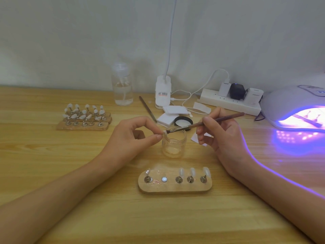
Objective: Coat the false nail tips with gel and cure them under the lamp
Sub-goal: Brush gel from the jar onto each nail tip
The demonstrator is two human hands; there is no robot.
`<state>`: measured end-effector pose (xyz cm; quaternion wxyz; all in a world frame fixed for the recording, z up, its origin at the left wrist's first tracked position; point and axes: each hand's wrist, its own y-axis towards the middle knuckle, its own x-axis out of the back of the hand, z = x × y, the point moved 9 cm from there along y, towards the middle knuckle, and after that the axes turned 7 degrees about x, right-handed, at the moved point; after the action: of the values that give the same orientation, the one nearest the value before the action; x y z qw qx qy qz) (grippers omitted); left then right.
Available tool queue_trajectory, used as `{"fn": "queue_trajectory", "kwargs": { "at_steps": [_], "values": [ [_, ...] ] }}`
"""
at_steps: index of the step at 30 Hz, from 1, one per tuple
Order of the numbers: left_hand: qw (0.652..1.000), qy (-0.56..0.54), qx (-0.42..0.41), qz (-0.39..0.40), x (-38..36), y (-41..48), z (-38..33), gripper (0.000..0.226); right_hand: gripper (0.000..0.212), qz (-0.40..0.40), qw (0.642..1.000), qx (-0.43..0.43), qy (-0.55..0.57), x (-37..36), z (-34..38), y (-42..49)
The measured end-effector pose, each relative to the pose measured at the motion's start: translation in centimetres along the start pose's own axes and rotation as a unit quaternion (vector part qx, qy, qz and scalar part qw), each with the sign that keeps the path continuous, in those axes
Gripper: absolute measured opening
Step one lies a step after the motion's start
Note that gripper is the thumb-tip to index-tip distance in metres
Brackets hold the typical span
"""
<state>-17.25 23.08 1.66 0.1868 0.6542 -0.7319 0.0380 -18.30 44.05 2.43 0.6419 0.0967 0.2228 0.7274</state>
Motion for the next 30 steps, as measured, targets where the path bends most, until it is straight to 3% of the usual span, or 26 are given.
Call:
{"fn": "queue_trajectory", "kwargs": {
  "at_steps": [5,30],
  "values": [
    [1.0,-0.004,0.004,-0.005,0.0,-0.06,0.0,0.011,0.019,-0.026,1.0,-0.011,-0.005,0.65,-0.22,0.08],
    [0.999,-0.008,0.03,0.015,-0.31,-0.1,0.21,0.011,0.018,0.0,1.0,0.0,0.004,0.04,-0.08,0.07]
  ]
}}
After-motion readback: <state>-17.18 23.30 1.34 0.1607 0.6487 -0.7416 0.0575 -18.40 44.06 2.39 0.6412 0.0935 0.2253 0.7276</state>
